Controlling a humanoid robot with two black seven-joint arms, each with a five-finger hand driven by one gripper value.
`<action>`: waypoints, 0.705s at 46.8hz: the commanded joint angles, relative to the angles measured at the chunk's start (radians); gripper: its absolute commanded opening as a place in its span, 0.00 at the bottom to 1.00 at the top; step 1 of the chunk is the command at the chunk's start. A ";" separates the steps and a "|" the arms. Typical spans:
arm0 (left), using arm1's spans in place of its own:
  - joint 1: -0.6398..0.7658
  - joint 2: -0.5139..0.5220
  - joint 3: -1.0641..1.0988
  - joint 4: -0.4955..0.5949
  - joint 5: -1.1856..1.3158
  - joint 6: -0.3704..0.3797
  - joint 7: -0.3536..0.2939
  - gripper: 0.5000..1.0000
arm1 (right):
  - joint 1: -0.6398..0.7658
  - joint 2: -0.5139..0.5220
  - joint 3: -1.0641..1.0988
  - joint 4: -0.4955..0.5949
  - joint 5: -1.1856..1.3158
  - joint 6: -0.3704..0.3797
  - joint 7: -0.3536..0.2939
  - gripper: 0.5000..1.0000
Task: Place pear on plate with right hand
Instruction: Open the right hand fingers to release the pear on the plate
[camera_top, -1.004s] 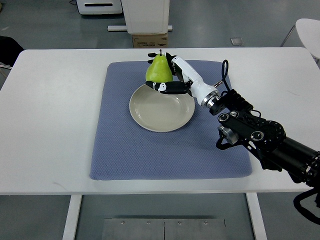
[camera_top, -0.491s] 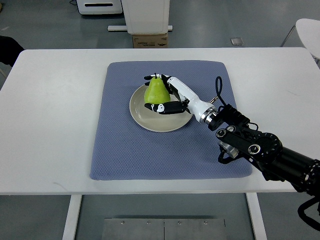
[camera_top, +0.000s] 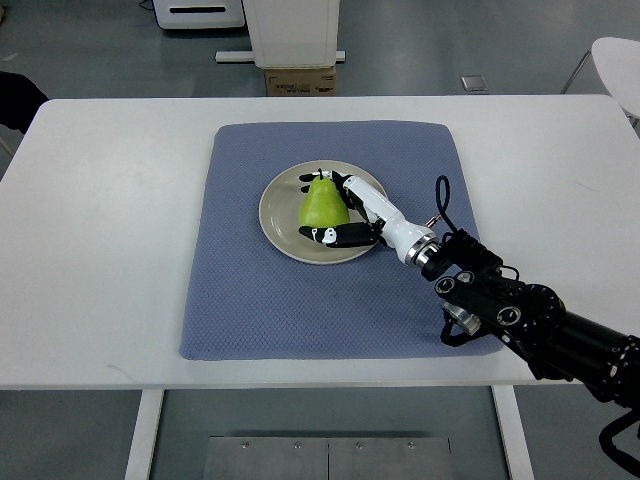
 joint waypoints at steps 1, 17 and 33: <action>0.000 0.000 0.001 0.000 0.000 0.000 0.000 1.00 | -0.001 0.000 0.000 -0.001 0.000 0.000 -0.001 0.00; 0.000 0.000 0.000 0.000 0.000 0.000 0.000 1.00 | 0.001 0.000 0.000 -0.001 0.002 0.000 -0.001 0.15; 0.000 0.000 0.001 0.000 0.000 0.000 0.000 1.00 | 0.001 0.000 0.002 -0.001 0.002 0.000 -0.001 0.57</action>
